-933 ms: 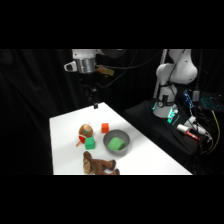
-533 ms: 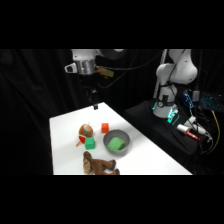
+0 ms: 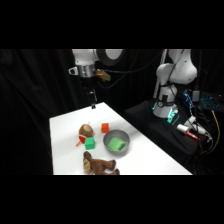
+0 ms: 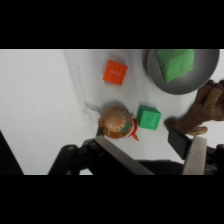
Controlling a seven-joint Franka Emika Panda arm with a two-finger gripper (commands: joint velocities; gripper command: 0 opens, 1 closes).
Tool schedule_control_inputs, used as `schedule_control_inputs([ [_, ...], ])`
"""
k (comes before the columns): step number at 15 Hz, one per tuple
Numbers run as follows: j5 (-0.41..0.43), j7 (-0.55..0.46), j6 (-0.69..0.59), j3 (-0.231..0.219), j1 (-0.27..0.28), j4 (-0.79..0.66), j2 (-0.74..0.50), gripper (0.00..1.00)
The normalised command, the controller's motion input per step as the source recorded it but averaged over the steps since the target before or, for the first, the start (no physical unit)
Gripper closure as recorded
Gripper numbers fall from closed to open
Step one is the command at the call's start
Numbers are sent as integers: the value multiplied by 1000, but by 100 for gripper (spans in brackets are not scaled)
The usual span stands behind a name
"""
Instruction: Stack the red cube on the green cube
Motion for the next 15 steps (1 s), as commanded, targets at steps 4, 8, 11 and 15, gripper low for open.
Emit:
schedule_control_inputs([
  [4, -55, 216, 319, -37, -40, -293, -111, 0],
  [8, 8, 175, 362, -24, -39, -310, -57, 0],
  [11, 69, 120, 351, -21, -40, -241, 7, 0],
  [15, 131, 65, 326, -4, -24, -159, 69, 0],
])
